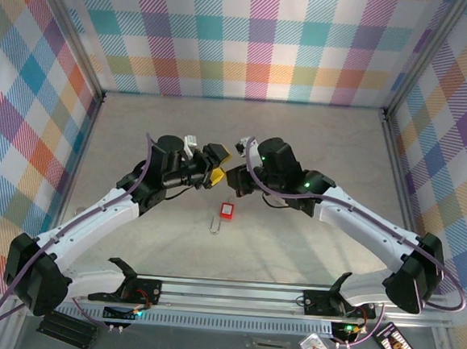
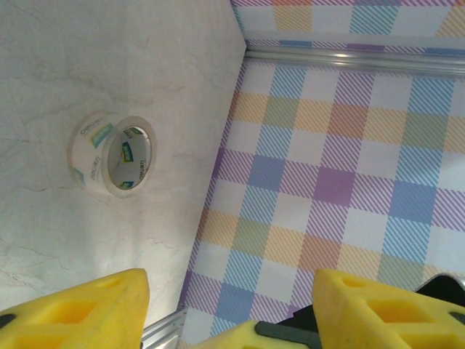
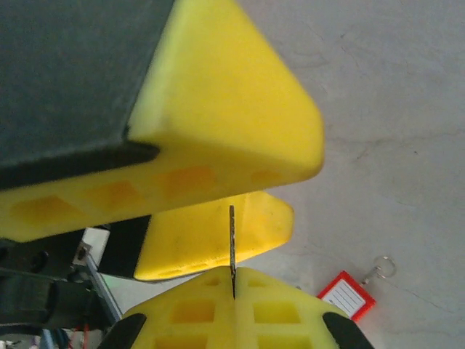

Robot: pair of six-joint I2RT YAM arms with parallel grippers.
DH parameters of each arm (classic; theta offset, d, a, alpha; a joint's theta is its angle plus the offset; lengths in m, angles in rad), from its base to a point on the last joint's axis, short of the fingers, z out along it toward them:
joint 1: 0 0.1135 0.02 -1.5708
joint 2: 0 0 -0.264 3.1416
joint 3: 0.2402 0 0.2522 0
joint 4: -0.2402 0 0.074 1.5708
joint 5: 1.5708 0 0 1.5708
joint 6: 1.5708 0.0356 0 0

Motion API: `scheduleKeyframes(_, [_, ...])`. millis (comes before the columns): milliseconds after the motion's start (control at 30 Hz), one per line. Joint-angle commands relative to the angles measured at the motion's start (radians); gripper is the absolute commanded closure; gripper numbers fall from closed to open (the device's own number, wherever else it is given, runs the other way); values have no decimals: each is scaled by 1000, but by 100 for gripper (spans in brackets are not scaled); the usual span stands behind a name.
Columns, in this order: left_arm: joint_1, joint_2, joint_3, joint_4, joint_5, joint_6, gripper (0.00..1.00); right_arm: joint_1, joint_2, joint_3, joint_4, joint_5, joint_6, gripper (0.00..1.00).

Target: Unlock with the key

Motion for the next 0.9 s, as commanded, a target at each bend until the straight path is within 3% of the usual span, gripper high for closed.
scheduleKeyframes(0, [7,17,24,-24,35,-13,44,29,21,53,-52,82,-83,100])
scheduleKeyframes(500, [7,53,19,-46,47,5,71,145,64,92,-112,287,-241,100])
scheduleKeyframes(867, [9,55,8,-65,36,26,96,212,60,77,-107,409,-353,100])
